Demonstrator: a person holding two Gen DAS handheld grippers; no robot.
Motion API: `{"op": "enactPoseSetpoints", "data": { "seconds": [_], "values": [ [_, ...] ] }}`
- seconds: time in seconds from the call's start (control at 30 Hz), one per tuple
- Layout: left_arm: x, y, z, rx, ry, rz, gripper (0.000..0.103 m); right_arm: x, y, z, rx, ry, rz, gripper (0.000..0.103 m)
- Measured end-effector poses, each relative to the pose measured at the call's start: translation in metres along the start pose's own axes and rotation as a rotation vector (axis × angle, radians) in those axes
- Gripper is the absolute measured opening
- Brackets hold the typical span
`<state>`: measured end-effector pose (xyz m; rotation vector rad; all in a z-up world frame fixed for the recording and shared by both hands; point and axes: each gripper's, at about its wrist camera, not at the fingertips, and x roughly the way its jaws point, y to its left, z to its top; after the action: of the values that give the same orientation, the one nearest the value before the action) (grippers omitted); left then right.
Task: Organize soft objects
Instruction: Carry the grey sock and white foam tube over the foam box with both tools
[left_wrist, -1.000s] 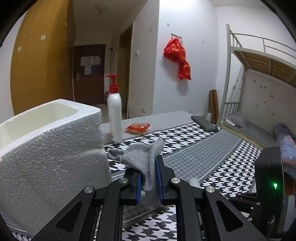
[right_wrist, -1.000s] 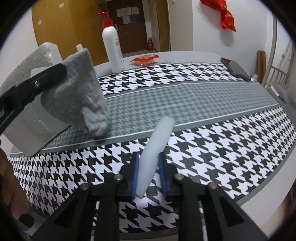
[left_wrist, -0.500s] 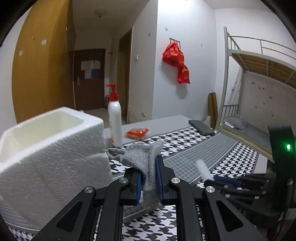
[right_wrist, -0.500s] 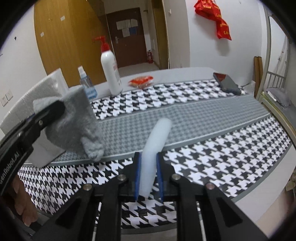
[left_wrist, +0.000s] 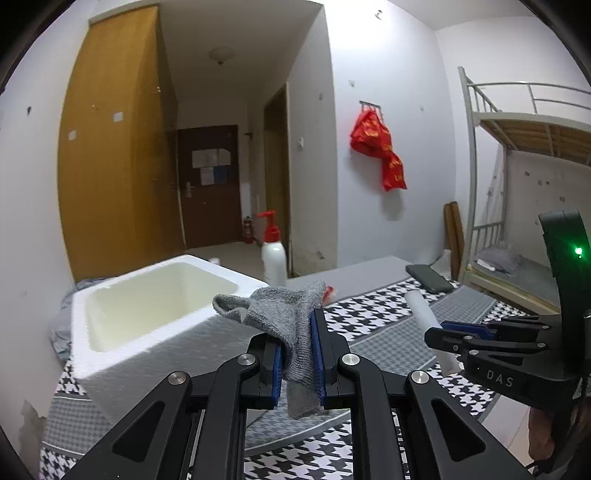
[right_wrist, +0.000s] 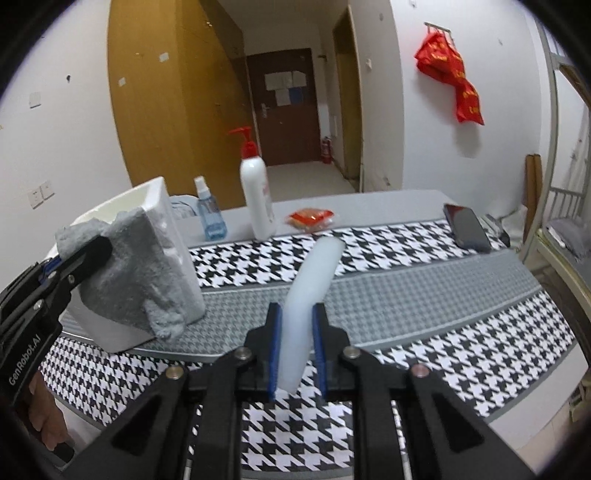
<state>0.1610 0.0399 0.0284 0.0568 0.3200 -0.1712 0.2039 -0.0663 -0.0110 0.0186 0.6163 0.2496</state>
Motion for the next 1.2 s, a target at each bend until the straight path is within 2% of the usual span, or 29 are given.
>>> {"op": "enactPoseSetpoints", "data": {
  "seconds": [0.6, 0.7, 1.2],
  "values": [
    [-0.03, 0.032, 0.014, -0.033, -0.058, 0.174, 0.015, -0.014, 0.041, 0.032, -0.128, -0.106, 0.159, 0.02],
    [-0.033, 0.038, 0.015, -0.048, -0.056, 0.171, 0.015, -0.018, 0.048, 0.036, -0.147, -0.119, 0.182, 0.02],
    [-0.047, 0.059, 0.017, -0.071, -0.084, 0.278, 0.015, -0.018, 0.079, 0.05, -0.225, -0.145, 0.278, 0.02]
  ]
}}
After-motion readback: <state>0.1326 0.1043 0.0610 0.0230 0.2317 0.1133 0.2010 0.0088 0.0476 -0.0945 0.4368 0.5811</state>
